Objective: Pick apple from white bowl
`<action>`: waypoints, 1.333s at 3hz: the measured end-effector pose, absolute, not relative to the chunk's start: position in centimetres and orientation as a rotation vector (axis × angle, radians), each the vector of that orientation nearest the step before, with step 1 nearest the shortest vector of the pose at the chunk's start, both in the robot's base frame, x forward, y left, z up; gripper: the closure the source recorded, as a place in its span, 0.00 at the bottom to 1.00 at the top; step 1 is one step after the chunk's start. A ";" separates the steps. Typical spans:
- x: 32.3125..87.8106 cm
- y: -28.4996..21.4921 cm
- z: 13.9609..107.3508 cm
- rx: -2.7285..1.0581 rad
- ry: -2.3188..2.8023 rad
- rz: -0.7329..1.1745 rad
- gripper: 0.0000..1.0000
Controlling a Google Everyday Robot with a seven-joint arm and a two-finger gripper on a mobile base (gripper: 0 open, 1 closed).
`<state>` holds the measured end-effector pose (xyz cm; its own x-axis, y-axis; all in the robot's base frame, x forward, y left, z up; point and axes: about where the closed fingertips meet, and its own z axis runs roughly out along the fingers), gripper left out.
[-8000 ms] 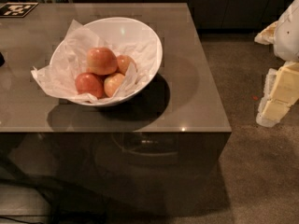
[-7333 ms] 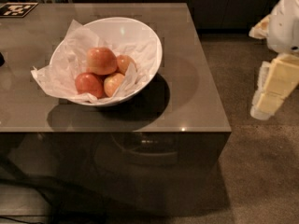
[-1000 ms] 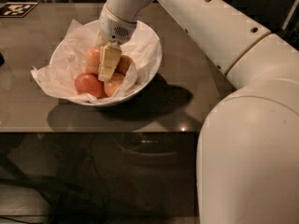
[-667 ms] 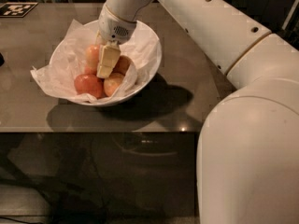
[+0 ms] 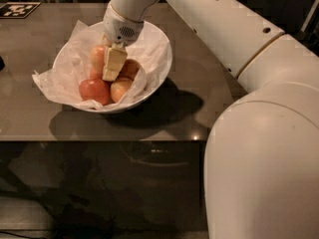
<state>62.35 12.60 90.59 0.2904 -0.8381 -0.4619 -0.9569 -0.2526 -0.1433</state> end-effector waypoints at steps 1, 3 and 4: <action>62.2 12.3 92.0 -2.146 1.615 0.397 1.00; 59.5 9.0 104.0 -1.989 1.625 0.224 1.00; 59.5 9.0 104.0 -1.989 1.625 0.224 1.00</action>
Offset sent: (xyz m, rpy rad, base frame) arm -0.0218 -0.0336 0.1186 0.0781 -0.1656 -0.1214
